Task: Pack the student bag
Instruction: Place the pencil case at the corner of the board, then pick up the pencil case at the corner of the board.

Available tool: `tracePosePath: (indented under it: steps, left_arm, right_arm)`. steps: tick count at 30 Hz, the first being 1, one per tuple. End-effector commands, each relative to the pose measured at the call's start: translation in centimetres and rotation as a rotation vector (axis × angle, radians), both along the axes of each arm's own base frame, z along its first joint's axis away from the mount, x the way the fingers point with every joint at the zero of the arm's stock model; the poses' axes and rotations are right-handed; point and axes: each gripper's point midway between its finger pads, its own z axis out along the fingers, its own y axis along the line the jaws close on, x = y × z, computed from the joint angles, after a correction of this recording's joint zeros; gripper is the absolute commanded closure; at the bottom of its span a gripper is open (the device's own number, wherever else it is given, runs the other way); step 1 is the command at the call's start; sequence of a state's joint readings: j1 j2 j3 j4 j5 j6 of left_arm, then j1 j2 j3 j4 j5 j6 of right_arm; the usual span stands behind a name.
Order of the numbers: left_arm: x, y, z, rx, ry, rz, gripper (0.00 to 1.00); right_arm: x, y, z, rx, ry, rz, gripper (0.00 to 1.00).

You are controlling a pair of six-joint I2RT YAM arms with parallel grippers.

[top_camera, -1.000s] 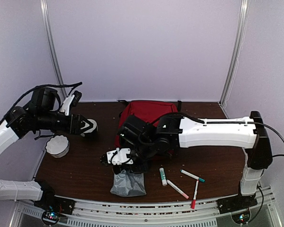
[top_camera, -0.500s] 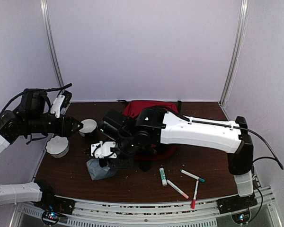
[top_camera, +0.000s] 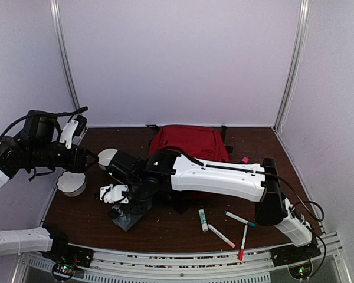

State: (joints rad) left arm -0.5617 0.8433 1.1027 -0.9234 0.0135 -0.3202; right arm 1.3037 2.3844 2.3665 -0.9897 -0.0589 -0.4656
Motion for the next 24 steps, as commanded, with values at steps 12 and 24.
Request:
tracePosePath:
  steps: [12,24]
  left_arm:
    - [-0.5,-1.1,-5.9,0.119,0.274,-0.05,0.02]
    - [-0.7,-7.7,-10.4,0.335,0.339,-0.273,0.02]
  right_arm:
    - [-2.6,-5.6,9.9,0.263,0.242,0.11,0.55]
    - [10.5,-21.6,13.3,0.447,0.344,-0.302,0.51]
